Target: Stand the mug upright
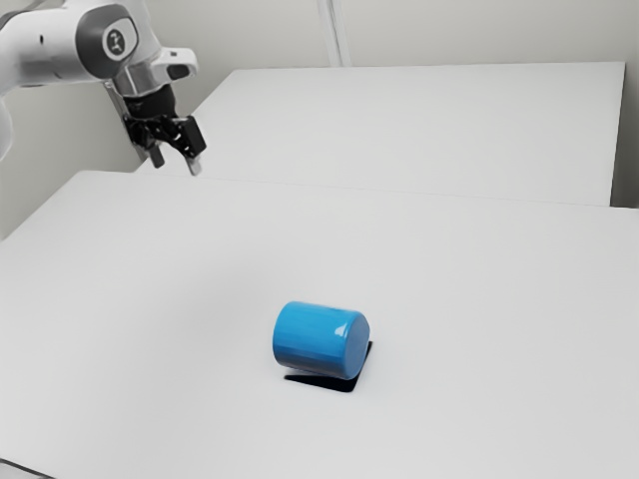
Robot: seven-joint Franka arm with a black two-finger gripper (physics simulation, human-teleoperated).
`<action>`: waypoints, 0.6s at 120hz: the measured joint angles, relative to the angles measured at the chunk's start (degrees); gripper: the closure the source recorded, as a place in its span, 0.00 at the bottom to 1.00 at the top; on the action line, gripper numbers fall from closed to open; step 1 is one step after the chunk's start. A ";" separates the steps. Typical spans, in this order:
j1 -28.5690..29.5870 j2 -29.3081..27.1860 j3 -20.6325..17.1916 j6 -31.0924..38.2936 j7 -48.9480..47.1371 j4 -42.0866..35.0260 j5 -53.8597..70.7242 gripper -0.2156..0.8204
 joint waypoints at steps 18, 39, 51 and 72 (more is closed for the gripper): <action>0.34 -3.10 0.38 1.05 1.01 -3.98 -0.78 0.22; -2.75 -9.51 3.92 1.21 1.87 -13.19 -6.52 0.23; -3.24 -11.94 5.16 -0.09 2.26 -16.48 -10.65 0.23; -7.96 -11.69 9.64 -3.11 2.88 -18.95 -18.85 0.23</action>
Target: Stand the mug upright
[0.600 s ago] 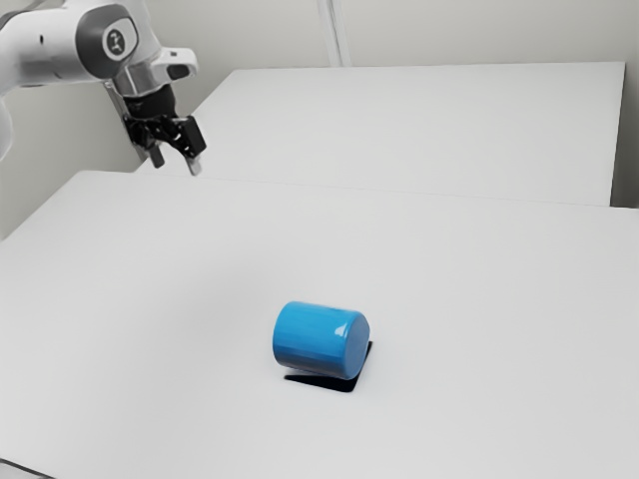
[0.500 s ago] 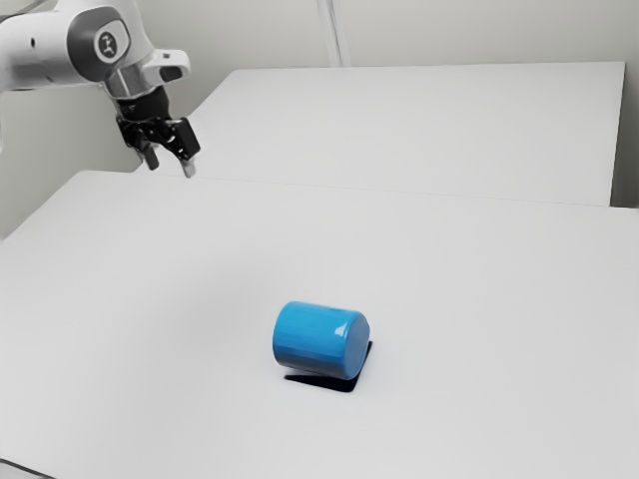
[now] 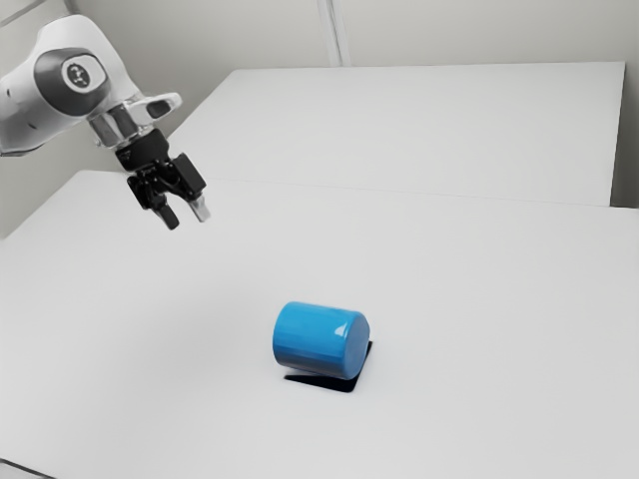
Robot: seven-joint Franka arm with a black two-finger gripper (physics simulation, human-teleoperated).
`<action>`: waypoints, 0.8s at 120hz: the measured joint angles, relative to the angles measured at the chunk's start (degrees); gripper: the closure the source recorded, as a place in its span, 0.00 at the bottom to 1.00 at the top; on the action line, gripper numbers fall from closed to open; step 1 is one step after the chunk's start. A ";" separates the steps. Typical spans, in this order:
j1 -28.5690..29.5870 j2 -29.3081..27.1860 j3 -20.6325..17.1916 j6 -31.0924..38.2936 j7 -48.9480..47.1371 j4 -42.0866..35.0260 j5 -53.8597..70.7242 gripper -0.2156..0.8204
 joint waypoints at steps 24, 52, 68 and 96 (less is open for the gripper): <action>-0.43 2.30 1.57 -1.29 0.53 -4.89 -8.46 0.23; -1.41 5.47 1.67 0.11 1.07 -6.60 -13.97 0.23; -2.45 7.51 1.66 3.58 1.47 -8.59 -16.28 0.23; -5.82 8.23 1.67 10.92 2.65 -15.00 -23.35 0.23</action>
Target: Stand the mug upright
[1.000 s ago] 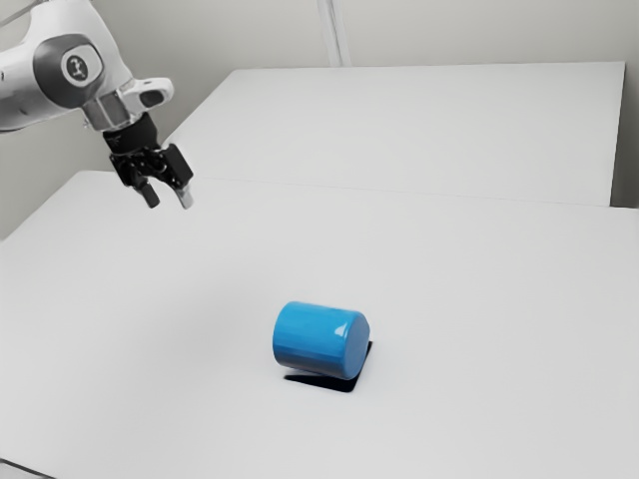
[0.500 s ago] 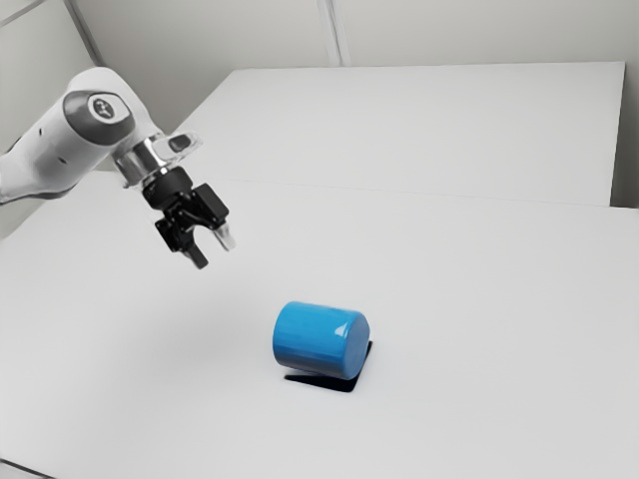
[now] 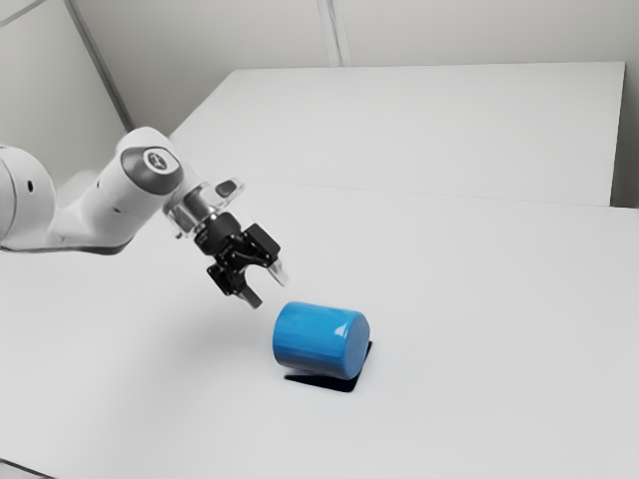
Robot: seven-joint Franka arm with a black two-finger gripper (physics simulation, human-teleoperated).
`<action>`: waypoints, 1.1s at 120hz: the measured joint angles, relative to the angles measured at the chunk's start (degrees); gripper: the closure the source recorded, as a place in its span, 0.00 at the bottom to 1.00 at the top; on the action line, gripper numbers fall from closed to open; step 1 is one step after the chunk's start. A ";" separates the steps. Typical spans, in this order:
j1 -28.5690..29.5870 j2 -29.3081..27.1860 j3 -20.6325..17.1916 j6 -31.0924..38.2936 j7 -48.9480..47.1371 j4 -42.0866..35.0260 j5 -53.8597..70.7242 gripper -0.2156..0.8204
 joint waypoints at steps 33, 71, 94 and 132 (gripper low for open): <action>0.88 1.23 -0.01 3.47 3.13 -2.89 -4.97 0.23; -0.68 3.16 -0.03 4.10 5.53 -4.16 -7.44 0.24; -2.18 2.86 -0.03 4.21 6.34 -4.16 -8.24 0.39; -3.35 1.17 -0.73 4.33 6.17 -3.74 -8.65 0.57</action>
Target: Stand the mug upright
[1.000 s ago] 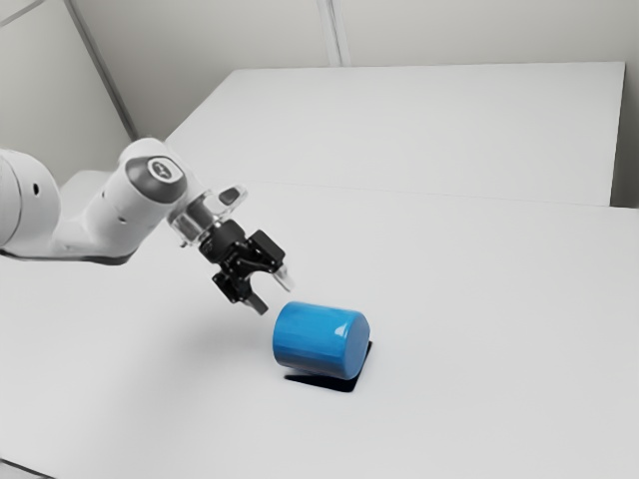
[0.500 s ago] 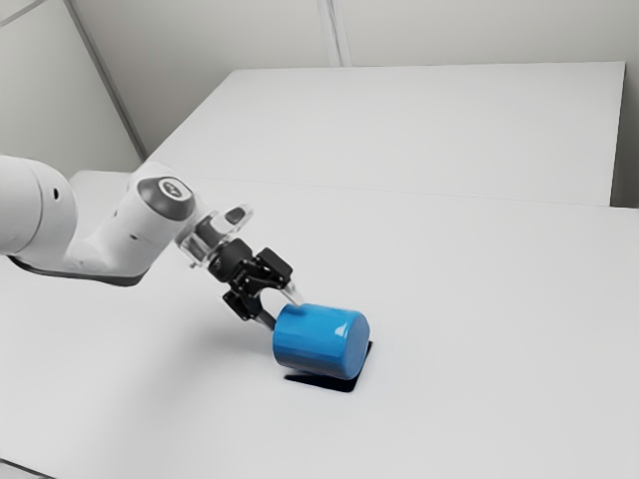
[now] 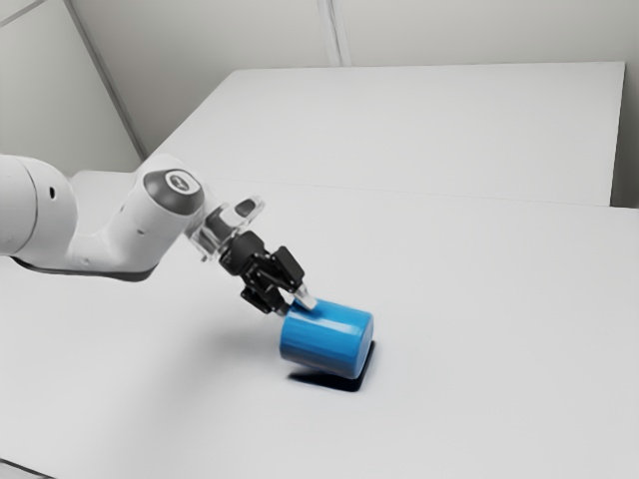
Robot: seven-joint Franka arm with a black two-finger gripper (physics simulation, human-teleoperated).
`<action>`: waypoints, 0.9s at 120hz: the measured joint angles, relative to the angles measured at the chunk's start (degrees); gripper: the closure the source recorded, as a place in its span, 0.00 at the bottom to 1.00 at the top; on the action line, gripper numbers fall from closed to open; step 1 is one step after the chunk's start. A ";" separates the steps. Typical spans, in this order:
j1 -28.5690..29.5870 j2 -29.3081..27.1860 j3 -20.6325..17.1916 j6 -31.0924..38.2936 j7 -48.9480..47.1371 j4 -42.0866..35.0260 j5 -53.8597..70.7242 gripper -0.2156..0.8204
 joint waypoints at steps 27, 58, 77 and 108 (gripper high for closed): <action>-2.43 -0.27 -0.15 0.28 -1.01 0.33 0.04 0.79; -2.11 -0.90 -0.24 0.86 -2.27 1.67 0.48 0.93; -1.99 -2.07 -0.28 1.14 -3.19 1.69 0.93 0.96; -1.64 -8.67 -0.49 2.72 -5.39 1.56 11.38 0.97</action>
